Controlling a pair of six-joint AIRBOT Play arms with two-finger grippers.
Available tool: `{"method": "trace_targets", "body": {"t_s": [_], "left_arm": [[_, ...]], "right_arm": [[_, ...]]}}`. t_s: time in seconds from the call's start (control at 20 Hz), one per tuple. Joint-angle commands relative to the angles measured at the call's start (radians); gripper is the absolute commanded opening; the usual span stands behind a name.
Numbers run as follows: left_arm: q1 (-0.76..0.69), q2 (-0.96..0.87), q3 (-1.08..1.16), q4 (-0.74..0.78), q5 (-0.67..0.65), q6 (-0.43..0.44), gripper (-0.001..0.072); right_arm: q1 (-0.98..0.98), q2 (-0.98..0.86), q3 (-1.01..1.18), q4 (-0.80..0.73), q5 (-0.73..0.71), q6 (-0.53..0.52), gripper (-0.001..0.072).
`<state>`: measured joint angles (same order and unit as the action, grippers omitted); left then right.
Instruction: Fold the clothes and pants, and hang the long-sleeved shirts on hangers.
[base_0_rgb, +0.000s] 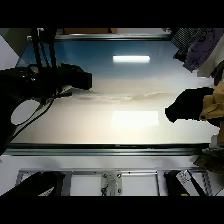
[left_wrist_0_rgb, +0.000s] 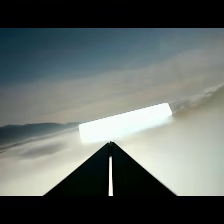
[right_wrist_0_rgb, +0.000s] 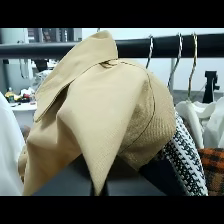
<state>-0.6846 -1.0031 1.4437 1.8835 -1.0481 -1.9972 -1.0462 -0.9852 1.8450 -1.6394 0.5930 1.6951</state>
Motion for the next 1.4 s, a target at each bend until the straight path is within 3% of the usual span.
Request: {"method": "trace_targets", "body": {"t_s": [0.0,0.3,0.6,0.9,0.95,1.05,1.25,1.35], "left_arm": [[0.001,-0.001,0.000,0.000,-0.021,0.000,0.0015],[0.001,-0.001,0.000,-0.001,-0.026,0.000,0.0015],[0.001,-0.001,0.000,-0.002,-0.026,0.000,0.0015],[0.001,-0.001,0.000,-0.001,-0.025,0.000,0.0015],[0.001,-0.001,0.000,-0.001,-0.025,0.000,0.0015],[0.001,-0.001,0.000,-0.001,-0.026,0.000,0.0015],[0.001,-0.001,0.000,-0.001,-0.026,0.000,0.0015],[0.001,-0.001,0.000,-0.001,-0.026,0.000,0.0015]], "right_arm": [[-0.033,-0.030,0.000,-0.003,0.054,0.001,0.0007],[-0.108,-0.059,-0.001,0.001,0.114,0.023,0.0008],[-0.108,-0.059,-0.001,-0.004,0.299,0.022,0.0009],[-0.108,0.005,-0.001,-0.001,0.331,0.018,0.0025],[-0.108,0.014,-0.002,0.006,0.332,0.018,0.0137],[-0.107,0.027,-0.001,0.018,0.328,0.019,0.0689],[-0.105,0.093,-0.001,0.201,0.235,0.018,0.0711],[-0.105,0.124,-0.001,0.394,0.130,-0.063,0.0711]]}}
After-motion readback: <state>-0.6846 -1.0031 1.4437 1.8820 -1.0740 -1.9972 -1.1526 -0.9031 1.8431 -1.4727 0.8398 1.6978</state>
